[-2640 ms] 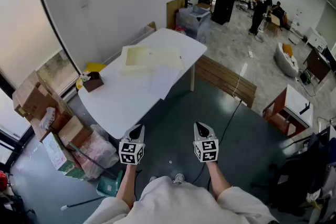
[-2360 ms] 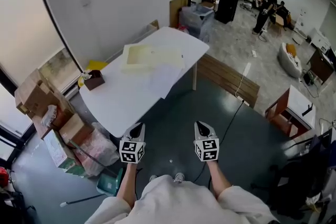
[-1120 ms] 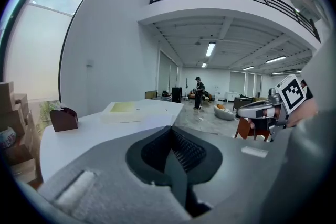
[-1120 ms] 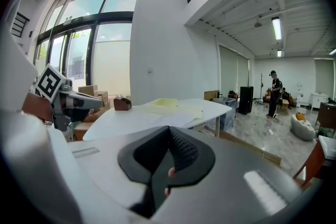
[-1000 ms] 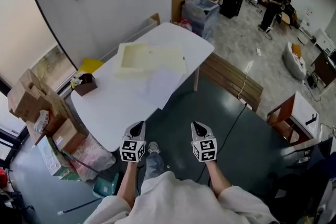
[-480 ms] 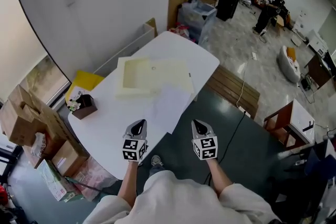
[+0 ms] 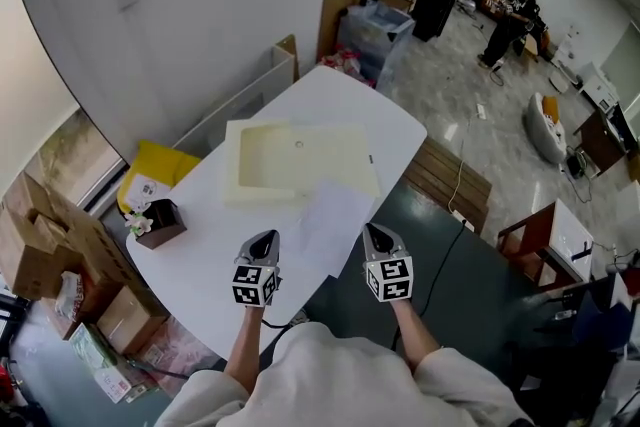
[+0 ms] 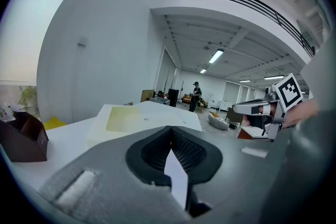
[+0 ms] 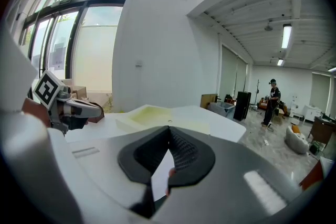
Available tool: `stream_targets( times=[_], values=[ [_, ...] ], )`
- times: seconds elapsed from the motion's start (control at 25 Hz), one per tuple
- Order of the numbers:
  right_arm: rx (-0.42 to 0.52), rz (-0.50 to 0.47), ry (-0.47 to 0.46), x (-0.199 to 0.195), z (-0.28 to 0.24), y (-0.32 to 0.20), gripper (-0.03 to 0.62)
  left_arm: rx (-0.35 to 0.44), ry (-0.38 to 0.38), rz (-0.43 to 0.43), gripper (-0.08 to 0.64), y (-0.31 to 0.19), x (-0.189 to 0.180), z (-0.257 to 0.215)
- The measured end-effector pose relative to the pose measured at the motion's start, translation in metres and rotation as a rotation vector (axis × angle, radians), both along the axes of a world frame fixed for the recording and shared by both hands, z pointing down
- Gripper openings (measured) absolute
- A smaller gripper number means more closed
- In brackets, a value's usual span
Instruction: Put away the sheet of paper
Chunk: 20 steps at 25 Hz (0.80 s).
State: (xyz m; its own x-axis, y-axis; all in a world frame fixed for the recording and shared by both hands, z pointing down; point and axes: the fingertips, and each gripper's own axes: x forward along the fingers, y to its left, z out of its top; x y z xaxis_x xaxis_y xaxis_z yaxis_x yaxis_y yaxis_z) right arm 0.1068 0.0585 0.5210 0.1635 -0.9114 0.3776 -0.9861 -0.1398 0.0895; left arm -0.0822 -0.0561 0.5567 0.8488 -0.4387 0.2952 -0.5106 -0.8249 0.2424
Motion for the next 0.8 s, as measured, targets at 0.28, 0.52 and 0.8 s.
stream_targets(
  times=[0.28,0.52,0.8],
  values=[
    [0.007,-0.010,-0.017,0.012,0.003,-0.017,0.000,-0.033,-0.008,-0.024,0.005,-0.021,0.005,0.009],
    [0.028,-0.044,-0.047,0.036,0.005,-0.040,0.000,-0.028,-0.026,-0.078,0.005,-0.034,0.020,0.009],
    [0.032,-0.107,-0.098,0.061,0.017,-0.068,0.000,-0.024,-0.073,-0.148,0.005,-0.045,0.036,0.013]
  ],
)
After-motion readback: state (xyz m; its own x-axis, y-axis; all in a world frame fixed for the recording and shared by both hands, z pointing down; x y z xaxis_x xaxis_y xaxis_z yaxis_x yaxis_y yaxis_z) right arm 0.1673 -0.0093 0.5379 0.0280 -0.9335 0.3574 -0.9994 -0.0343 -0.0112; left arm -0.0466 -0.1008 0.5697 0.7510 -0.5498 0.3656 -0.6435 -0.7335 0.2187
